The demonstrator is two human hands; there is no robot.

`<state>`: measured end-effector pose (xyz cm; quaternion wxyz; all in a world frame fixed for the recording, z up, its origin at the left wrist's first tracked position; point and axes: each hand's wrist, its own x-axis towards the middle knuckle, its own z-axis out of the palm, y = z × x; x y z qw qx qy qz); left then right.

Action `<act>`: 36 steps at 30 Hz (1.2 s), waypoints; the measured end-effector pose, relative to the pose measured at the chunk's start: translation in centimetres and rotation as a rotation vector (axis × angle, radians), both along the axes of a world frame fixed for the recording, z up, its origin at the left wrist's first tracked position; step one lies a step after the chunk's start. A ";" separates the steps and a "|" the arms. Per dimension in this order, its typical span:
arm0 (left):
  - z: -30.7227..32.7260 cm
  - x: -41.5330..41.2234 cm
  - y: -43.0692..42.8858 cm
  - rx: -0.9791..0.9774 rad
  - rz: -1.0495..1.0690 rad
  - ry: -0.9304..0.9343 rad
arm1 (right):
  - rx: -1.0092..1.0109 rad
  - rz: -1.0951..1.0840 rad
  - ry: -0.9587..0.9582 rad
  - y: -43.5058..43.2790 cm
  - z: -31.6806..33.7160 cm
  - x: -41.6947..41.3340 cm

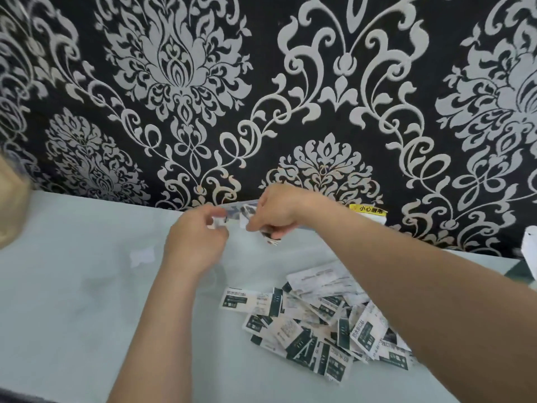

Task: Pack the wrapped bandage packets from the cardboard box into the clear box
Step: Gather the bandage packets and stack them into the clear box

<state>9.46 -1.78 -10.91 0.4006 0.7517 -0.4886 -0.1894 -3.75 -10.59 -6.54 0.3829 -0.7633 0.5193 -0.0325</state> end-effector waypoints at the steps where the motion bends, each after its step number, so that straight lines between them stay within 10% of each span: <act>1: -0.5 -0.1 0.0 0.022 0.018 0.007 | -0.008 0.021 0.074 -0.1 -0.7 0.9; 28: -1.1 0.3 0.1 -0.038 0.013 0.080 | -0.309 -0.030 0.292 1.0 -4.1 4.7; 36: 1.9 -1.3 1.9 -0.181 -0.136 -0.157 | -0.346 -0.079 -0.077 3.8 0.4 -0.8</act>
